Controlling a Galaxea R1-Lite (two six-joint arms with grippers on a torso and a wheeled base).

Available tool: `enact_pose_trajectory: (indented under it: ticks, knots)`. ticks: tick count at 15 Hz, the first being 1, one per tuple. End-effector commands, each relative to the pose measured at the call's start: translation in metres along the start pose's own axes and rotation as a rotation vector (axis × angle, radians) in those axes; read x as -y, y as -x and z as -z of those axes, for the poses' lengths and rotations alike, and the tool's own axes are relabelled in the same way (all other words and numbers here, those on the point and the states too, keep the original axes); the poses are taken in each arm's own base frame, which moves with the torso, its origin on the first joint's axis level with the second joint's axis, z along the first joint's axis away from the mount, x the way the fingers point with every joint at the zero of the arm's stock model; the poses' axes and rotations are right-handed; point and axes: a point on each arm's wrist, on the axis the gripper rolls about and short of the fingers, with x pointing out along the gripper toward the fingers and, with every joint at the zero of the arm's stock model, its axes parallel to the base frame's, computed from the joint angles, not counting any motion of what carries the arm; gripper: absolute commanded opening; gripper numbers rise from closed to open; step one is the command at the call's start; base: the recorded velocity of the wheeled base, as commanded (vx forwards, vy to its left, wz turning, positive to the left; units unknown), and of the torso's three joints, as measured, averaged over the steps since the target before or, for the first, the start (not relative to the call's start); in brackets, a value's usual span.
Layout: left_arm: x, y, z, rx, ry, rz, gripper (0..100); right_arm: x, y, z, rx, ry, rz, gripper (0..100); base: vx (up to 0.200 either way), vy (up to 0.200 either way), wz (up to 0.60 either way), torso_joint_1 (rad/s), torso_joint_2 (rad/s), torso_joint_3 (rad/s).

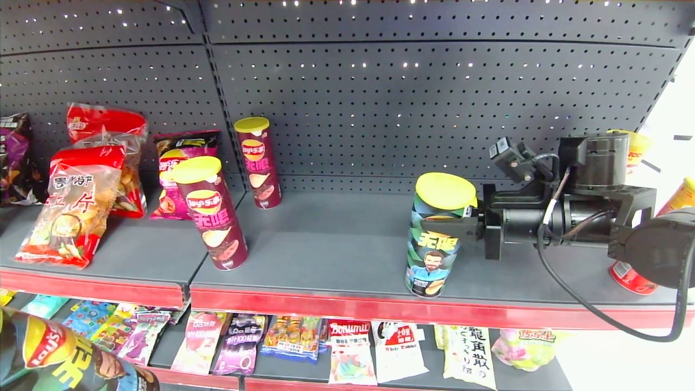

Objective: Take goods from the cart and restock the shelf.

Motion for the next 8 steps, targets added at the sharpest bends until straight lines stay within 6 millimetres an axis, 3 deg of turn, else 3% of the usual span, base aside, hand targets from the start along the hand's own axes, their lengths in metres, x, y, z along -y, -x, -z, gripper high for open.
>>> enact_pose_trajectory:
  ticks: [1,8]
  knots:
    - [0.0001,-0.0001,0.0013,-0.004,0.001,0.001,0,-0.002,-0.0013,0.0048,-0.013,-0.012,-0.007,0,0.0,0.0,0.0,0.0,0.0,0.0]
    - [0.0004,-0.0002,0.0037,-0.007,0.002,0.001,0,-0.0015,-0.0019,0.0056,-0.015,-0.014,-0.003,0,0.0,0.0,0.0,0.0,0.0,0.0]
